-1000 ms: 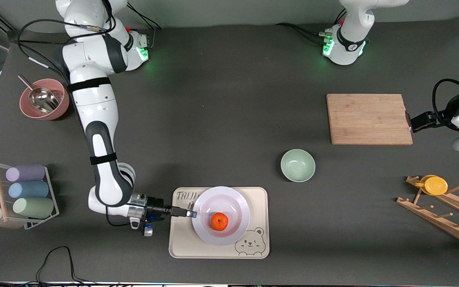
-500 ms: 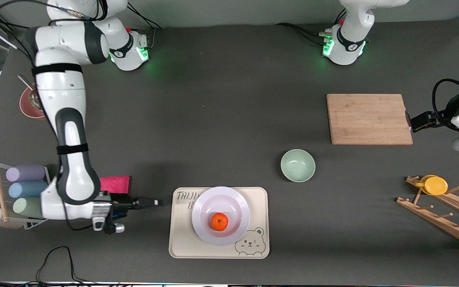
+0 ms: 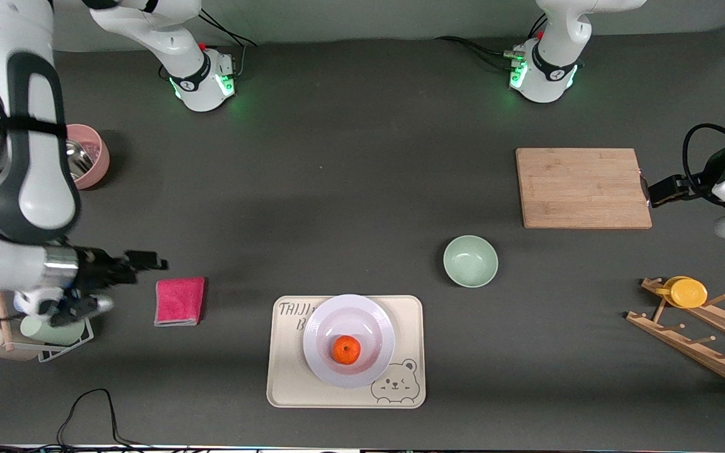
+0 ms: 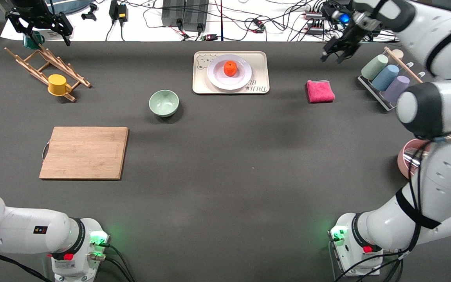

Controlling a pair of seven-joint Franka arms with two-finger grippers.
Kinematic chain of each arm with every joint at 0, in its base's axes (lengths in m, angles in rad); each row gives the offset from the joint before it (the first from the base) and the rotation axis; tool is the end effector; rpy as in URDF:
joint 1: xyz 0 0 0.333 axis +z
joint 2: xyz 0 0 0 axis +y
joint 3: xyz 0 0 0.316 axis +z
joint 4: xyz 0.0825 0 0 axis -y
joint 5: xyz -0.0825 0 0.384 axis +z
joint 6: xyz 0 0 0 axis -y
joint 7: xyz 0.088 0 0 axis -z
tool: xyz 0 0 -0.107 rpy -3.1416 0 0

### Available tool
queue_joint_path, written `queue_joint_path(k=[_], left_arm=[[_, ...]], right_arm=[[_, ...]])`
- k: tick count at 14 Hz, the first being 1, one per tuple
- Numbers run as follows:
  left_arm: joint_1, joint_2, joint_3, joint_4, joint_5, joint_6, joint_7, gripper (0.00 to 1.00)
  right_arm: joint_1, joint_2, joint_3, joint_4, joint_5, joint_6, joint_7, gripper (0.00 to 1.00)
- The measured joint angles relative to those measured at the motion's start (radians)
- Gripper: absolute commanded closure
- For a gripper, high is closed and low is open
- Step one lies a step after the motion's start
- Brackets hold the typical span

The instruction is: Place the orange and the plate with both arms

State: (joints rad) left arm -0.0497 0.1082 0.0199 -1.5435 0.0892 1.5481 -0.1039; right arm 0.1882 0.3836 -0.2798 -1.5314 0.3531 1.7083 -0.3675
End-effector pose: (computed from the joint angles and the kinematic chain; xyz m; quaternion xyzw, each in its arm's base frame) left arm 0.5821 -0.0082 0.5744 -0.9970 -0.0357 0.0485 0.0490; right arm 0.6503 -0.0041 0.4308 -0.9834 -0.1002 0.0643 0.1372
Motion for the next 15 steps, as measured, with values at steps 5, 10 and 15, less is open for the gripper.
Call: queue_joint_path(k=[5, 10, 15], left_arm=[[0.0, 0.0, 0.0, 0.0, -0.015, -0.006, 0.0, 0.0], [0.001, 0.0, 0.001, 0.0, -0.038, -0.008, 0.0, 0.0], [0.004, -0.004, 0.004, 0.006, -0.051, -0.008, 0.0, 0.0]], right_arm=[[-0.007, -0.231, 0.019, -0.032, -0.24, -0.123, 0.247, 0.0], [-0.102, -0.284, 0.127, -0.031, -0.317, -0.151, 0.29, 0.0], [-0.129, -0.277, 0.147, -0.031, -0.318, -0.154, 0.339, 0.0]])
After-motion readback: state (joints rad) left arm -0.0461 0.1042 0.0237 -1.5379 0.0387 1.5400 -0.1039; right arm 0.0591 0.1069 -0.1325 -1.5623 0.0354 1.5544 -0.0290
